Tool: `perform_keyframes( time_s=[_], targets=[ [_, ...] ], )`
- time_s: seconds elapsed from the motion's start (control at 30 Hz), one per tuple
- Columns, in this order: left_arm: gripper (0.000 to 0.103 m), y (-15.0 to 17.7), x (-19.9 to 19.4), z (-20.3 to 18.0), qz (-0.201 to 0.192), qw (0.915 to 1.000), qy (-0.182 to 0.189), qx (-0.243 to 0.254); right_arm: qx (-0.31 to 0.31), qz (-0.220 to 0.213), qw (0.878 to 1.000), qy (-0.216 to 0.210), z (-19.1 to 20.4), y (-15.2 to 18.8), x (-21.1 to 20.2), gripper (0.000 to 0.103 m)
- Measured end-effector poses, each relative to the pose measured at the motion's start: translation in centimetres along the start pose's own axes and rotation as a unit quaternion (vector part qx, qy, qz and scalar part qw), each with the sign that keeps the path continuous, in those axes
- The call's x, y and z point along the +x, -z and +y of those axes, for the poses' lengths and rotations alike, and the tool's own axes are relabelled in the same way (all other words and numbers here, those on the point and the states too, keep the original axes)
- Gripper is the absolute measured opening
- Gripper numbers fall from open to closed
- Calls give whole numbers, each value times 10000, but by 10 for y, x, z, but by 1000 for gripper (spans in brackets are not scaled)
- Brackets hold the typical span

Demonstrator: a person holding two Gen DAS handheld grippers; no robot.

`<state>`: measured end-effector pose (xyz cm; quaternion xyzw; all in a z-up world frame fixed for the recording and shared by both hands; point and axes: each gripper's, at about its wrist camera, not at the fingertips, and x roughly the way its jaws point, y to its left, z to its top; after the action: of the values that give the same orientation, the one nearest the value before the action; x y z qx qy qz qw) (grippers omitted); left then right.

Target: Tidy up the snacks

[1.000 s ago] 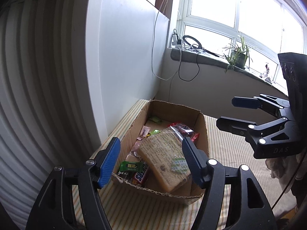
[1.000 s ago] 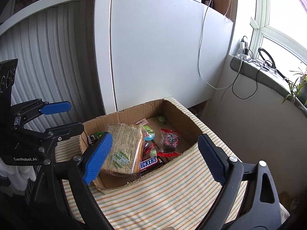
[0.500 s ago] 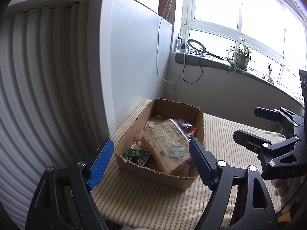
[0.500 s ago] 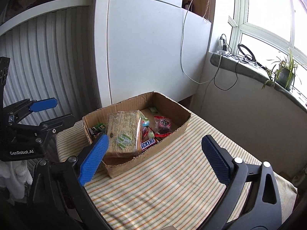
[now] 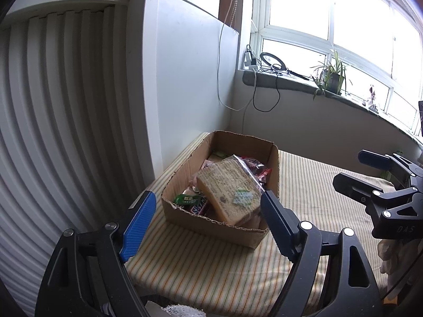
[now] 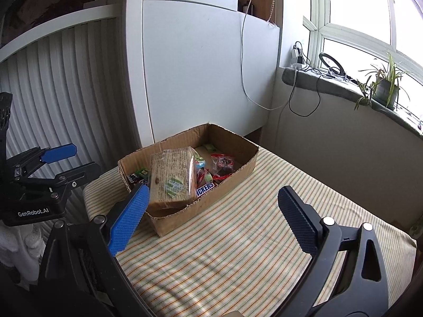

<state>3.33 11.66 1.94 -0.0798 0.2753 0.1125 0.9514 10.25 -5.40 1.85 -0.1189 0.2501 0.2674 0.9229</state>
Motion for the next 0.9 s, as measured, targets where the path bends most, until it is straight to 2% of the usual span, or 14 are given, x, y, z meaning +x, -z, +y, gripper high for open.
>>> perform_keyframes(
  time_s=[0.9],
  targets=[
    [81, 4, -4, -2, 18, 10000, -19, -26, 72, -39, 9999, -84, 4, 5, -6, 100]
  ],
)
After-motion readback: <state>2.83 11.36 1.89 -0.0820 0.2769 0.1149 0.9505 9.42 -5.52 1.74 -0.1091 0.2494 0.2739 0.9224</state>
